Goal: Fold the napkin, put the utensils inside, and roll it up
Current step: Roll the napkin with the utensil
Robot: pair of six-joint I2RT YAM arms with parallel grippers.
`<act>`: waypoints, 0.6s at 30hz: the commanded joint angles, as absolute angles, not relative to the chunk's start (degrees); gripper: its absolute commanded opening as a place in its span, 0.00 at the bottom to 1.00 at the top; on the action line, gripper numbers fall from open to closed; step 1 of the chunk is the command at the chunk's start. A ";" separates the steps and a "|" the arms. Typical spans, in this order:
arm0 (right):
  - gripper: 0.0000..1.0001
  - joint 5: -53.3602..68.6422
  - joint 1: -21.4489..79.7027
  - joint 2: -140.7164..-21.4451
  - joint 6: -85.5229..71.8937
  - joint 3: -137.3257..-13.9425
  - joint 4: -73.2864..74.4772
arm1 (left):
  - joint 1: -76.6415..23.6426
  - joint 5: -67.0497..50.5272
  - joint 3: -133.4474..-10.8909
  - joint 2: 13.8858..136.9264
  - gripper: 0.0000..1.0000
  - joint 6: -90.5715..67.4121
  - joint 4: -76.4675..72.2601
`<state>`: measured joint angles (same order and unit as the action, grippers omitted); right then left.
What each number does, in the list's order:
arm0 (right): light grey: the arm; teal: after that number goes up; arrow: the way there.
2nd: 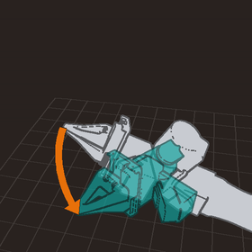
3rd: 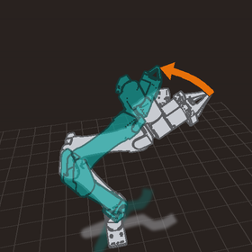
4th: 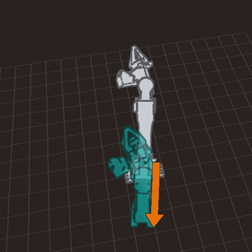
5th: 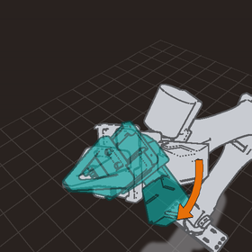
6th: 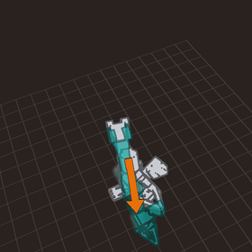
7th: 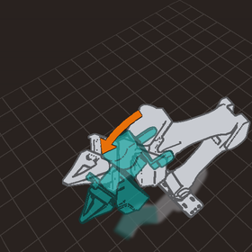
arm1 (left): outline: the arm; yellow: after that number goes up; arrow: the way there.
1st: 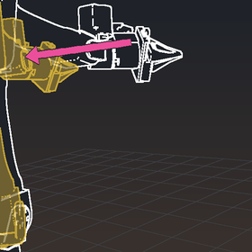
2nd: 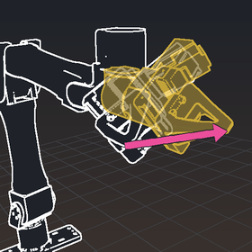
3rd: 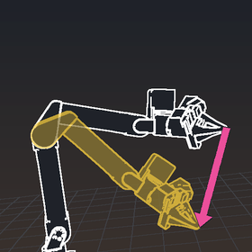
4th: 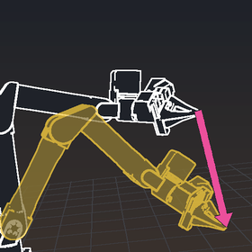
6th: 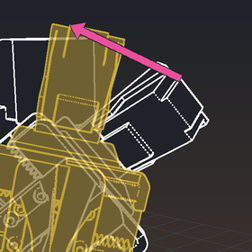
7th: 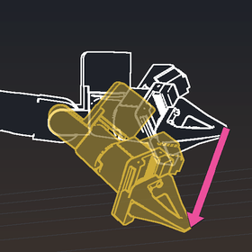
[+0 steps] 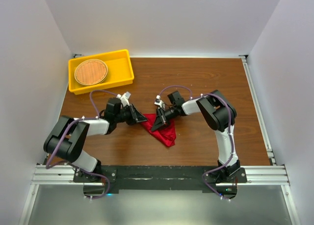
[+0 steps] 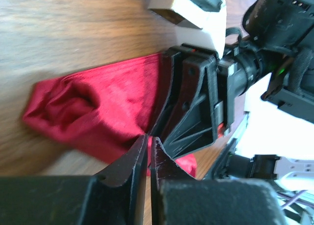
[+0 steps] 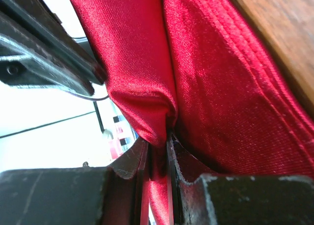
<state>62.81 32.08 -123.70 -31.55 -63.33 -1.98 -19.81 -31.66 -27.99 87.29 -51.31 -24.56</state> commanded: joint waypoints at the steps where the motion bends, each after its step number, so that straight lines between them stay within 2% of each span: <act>1: 0.00 52.83 31.64 -127.18 -27.60 -62.93 7.02 | -22.06 -33.14 -27.07 91.57 0.10 -55.72 -39.98; 6: 0.01 51.16 31.55 -126.65 -24.18 -63.89 10.54 | -22.68 -31.64 -26.81 96.58 0.05 -57.13 -43.42; 8: 0.08 50.02 31.55 -126.04 -23.12 -64.94 13.17 | -22.59 -30.33 -26.81 98.43 0.03 -55.47 -41.84; 9: 0.14 49.57 31.55 -125.69 -22.25 -65.21 13.79 | -22.50 -30.15 -26.72 99.05 0.02 -54.94 -41.49; 14: 0.25 45.88 31.55 -121.47 -18.73 -68.20 21.00 | -21.18 -30.41 -25.93 102.83 0.00 -51.51 -41.05; 18: 0.38 41.50 31.73 -116.90 -15.39 -69.34 26.44 | -21.09 -30.23 -26.63 104.23 0.00 -49.66 -38.76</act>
